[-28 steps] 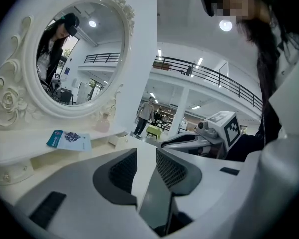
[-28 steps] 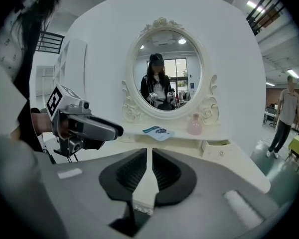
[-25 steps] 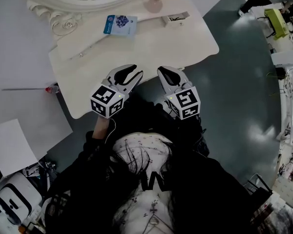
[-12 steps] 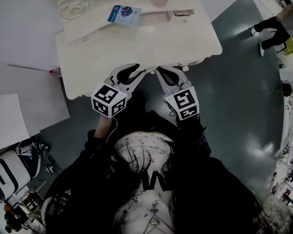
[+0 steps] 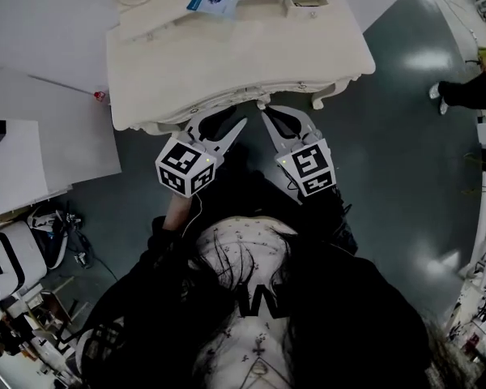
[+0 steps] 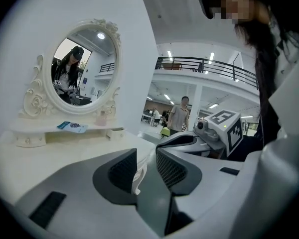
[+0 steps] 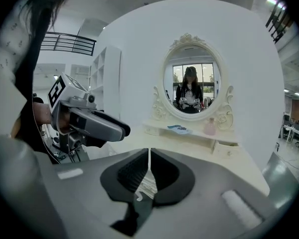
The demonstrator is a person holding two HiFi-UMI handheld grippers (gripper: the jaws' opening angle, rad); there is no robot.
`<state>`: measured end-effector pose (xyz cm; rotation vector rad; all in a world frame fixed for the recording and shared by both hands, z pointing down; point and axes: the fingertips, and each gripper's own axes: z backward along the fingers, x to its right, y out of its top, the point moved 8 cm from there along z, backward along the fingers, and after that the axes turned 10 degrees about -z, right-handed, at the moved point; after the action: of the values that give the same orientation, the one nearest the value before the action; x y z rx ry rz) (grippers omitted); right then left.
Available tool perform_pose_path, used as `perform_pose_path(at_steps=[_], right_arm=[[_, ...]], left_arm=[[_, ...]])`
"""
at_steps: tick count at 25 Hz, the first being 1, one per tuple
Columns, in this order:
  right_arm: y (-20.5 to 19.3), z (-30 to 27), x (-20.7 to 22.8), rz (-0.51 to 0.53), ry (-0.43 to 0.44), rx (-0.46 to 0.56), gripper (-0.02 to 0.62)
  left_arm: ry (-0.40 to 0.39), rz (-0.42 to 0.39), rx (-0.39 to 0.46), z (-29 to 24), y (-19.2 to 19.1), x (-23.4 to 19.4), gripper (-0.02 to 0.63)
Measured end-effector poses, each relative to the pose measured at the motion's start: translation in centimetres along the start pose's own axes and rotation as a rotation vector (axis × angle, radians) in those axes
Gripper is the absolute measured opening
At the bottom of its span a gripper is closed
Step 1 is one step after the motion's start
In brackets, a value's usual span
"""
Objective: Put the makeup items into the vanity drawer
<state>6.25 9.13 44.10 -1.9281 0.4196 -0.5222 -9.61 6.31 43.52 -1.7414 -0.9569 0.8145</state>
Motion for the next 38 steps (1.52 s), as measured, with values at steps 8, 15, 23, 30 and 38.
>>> perform_pose_path(at_steps=[8,15,23,30,38], right_arm=[[-1.5,2.9,-3.1,0.027,0.046,0.014,0.023],[-2.7,4.5,-4.8,0.027,0.071,0.025,0.009],[-3.4,5.2,-5.8,0.043,0.083,0.021,0.009],[-3.0,5.5,-6.3,0.047,0.081,0.026,0.009],[-3.2,5.4,-6.0,0.047,0.071,0.025,0.009]], left_arm=[[0.041,0.005,0.017,2.6,-1.6,4.3,0.123],[0.062,-0.008,0.026,4.2,-2.4,6.2,0.123],[0.071,-0.009,0.037,5.3,-3.0,7.2,0.123],[0.065,-0.021,0.045,5.6,-2.7,7.3,0.123],[0.059,-0.031,0.047,5.2,-2.5,7.1,0.123]])
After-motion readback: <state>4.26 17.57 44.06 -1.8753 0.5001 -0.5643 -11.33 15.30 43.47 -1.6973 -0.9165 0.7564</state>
